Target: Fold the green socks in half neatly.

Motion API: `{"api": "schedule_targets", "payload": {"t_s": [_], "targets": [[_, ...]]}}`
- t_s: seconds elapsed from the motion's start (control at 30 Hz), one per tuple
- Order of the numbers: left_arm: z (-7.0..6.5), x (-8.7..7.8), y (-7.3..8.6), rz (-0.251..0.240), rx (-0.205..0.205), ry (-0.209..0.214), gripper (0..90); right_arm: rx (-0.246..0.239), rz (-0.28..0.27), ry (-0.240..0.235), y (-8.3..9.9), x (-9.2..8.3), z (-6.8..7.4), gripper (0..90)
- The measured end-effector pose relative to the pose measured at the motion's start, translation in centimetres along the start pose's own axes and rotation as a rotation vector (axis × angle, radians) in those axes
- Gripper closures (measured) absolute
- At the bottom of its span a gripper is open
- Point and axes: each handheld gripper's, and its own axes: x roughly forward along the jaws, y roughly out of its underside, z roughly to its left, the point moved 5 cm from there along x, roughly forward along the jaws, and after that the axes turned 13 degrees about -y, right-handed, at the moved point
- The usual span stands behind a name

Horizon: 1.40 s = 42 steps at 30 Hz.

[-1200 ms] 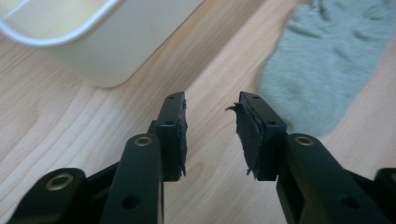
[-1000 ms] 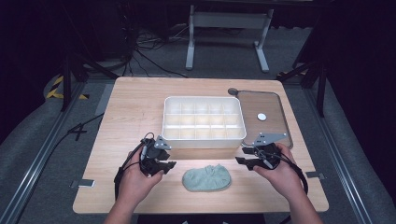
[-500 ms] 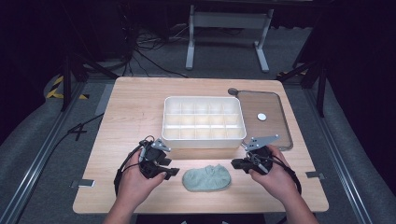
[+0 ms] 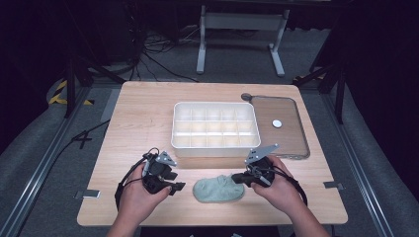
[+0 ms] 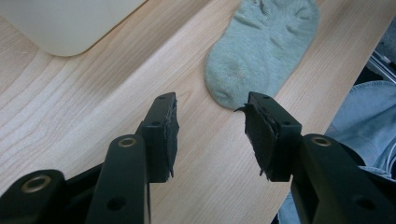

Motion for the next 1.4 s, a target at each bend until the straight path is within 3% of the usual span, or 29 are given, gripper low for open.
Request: {"api": "schedule_targets", "payload": {"t_s": [0.3,0.43,0.8,0.93,1.2,1.3,1.4], "targets": [[-0.3,0.6,-0.2,0.009,0.013,0.014,54.9,-0.033,0.011,-0.026,-0.2,2.5,0.9,89.3],[-0.6,1.1,-0.3,0.026,0.025,0.02,55.0,-0.048,0.047,-0.045,0.0,4.1,1.5,89.2],[-1.2,2.4,-0.2,0.052,0.034,0.03,54.8,-0.053,0.148,-0.082,0.8,6.4,2.3,89.5],[-1.5,2.9,-0.2,0.069,0.037,0.032,54.7,-0.048,0.191,-0.057,1.4,6.8,1.9,89.6],[-1.9,4.0,-0.2,0.074,0.023,0.023,54.6,-0.041,0.177,-0.056,1.7,6.8,1.9,89.8],[-1.9,4.7,-0.3,0.042,-0.013,0.006,52.8,-0.043,0.174,-0.053,1.7,6.8,1.9,89.8],[-2.2,5.2,-0.2,0.041,-0.039,0.002,52.1,-0.045,0.173,-0.05,1.7,6.8,1.9,89.7]]}}
